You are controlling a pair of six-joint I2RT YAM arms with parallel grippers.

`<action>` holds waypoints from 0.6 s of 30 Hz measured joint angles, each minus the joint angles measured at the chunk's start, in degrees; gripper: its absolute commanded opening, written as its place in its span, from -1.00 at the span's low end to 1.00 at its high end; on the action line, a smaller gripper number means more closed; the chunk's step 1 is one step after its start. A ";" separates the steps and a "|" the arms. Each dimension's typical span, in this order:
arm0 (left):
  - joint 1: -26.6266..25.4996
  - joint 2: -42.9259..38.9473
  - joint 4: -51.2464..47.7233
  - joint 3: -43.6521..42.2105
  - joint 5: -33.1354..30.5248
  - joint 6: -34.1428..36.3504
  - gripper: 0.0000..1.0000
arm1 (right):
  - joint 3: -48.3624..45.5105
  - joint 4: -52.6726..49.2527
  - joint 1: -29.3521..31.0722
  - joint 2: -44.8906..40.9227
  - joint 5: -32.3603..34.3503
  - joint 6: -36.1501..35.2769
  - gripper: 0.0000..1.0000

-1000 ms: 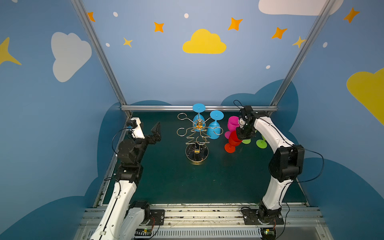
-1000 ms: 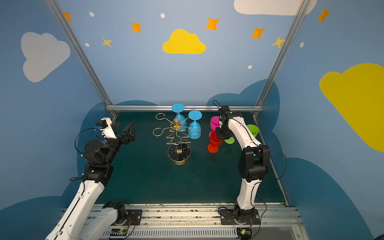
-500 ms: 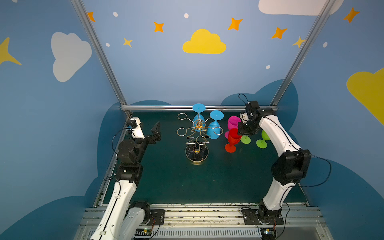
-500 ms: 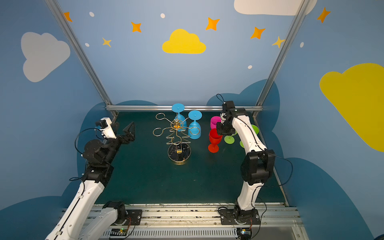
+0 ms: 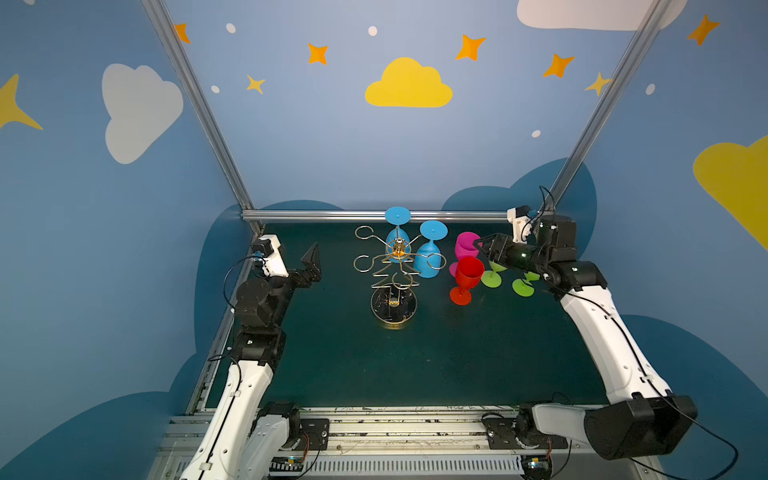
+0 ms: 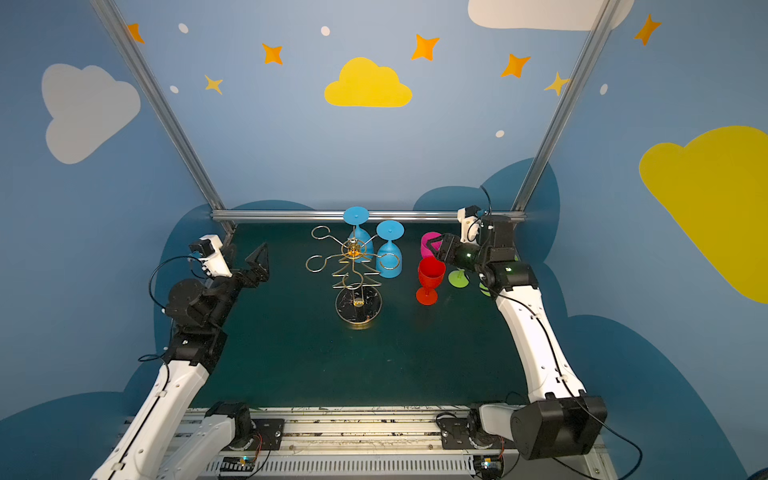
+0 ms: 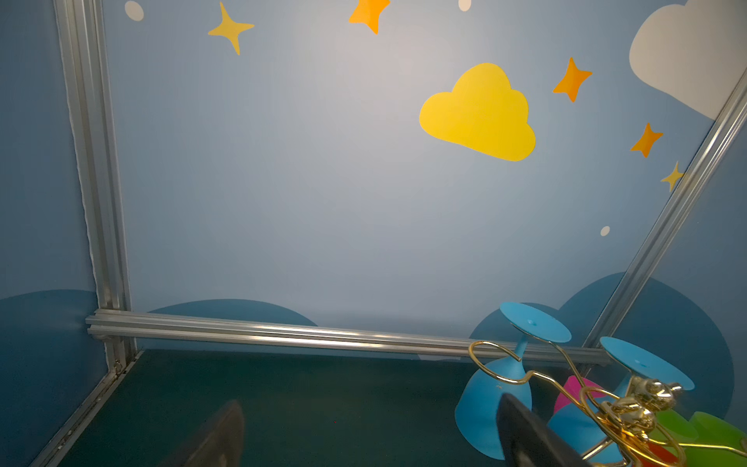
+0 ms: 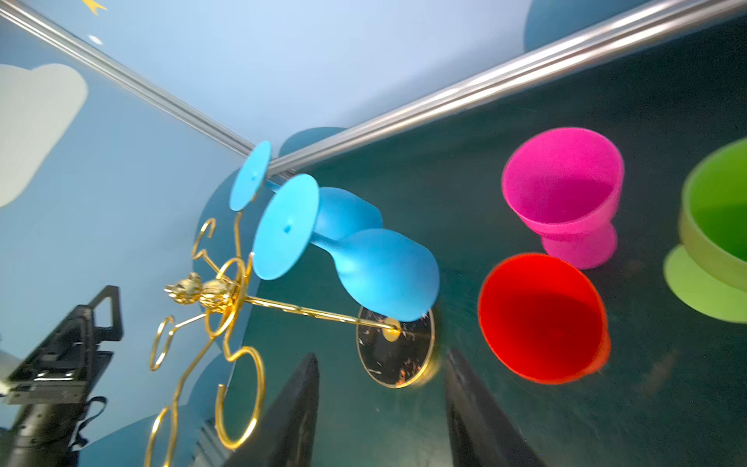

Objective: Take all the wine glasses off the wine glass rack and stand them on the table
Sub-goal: 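Move the open right gripper toward the blue glass hanging on the rack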

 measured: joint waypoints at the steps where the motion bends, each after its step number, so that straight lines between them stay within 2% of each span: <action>1: 0.00 0.00 0.00 0.00 0.00 0.00 0.92 | -0.02 2.60 0.20 0.87 -1.11 1.31 0.00; 8: 0.00 -0.39 0.00 0.00 -0.09 -0.02 0.92 | 0.00 12.94 2.54 7.06 -5.16 8.66 -0.03; 18: 0.00 -0.59 0.00 0.00 -0.22 -0.02 0.92 | 1.64 17.18 7.30 12.11 -5.55 11.67 -0.06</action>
